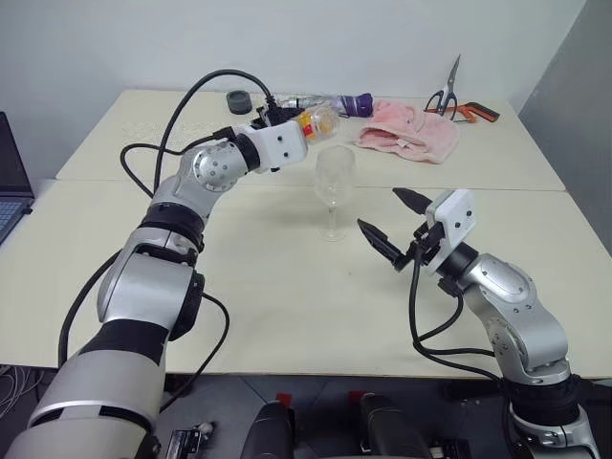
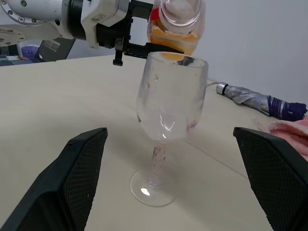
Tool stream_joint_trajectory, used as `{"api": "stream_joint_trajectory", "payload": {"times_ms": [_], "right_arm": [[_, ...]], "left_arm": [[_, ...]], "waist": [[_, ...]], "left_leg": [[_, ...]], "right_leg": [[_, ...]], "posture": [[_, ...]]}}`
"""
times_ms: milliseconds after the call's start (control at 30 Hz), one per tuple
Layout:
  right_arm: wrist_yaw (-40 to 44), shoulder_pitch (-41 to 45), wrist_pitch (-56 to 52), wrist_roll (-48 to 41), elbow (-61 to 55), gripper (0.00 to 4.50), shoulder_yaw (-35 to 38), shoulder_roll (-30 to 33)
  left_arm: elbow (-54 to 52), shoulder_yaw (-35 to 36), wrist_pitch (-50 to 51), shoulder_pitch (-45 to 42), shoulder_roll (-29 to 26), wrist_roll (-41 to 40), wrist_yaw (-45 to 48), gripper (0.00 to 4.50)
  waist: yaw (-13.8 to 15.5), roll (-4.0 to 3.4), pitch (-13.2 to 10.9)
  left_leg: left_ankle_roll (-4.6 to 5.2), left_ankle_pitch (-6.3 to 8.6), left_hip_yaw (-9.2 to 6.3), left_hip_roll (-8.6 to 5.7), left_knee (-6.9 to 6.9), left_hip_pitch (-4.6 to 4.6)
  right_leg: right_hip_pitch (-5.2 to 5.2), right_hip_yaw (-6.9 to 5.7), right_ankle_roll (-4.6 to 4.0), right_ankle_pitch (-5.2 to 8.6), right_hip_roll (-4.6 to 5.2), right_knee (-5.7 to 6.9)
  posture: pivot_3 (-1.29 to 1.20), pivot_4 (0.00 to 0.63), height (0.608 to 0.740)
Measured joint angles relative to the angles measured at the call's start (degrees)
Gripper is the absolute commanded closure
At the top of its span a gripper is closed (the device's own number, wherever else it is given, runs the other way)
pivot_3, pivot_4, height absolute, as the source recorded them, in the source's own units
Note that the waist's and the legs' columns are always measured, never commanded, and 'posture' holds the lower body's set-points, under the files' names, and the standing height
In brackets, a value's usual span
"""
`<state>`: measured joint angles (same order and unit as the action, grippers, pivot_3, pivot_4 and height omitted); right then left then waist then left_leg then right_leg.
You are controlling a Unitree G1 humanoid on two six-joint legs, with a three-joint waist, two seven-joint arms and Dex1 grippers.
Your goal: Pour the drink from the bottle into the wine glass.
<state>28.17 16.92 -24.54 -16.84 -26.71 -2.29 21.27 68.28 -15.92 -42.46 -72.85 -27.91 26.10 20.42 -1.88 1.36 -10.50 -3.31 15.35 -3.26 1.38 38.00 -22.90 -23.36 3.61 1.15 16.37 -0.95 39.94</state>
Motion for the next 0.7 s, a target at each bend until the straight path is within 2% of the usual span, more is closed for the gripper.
{"api": "stream_joint_trajectory", "payload": {"times_ms": [233, 700], "right_arm": [[0.34, -0.03, 0.3, -0.32, -0.01, 0.0, 1.01, 0.2], [3.17, -2.74, -0.16, -6.99, -4.54, 0.0, 3.01, 2.15]], "left_arm": [[1.5, -2.56, -2.05, -1.4, -1.47, 4.25, -5.09, 2.79], [2.53, -6.08, -4.66, -3.14, -3.1, 8.97, -11.28, 2.79]], "waist": [[0.03, 0.0, 0.0], [0.03, 0.0, 0.0]], "left_leg": [[0.0, 0.0, -0.01, -0.01, 0.0, -0.01], [0.0, 0.0, 0.0, -0.01, 0.01, 0.0]], "right_leg": [[0.0, -0.01, 0.0, 0.0, 0.01, 0.0], [0.0, -0.01, 0.0, 0.0, 0.01, 0.01]], "posture": [[0.0, 0.15, 0.74], [0.0, 0.15, 0.74]]}}
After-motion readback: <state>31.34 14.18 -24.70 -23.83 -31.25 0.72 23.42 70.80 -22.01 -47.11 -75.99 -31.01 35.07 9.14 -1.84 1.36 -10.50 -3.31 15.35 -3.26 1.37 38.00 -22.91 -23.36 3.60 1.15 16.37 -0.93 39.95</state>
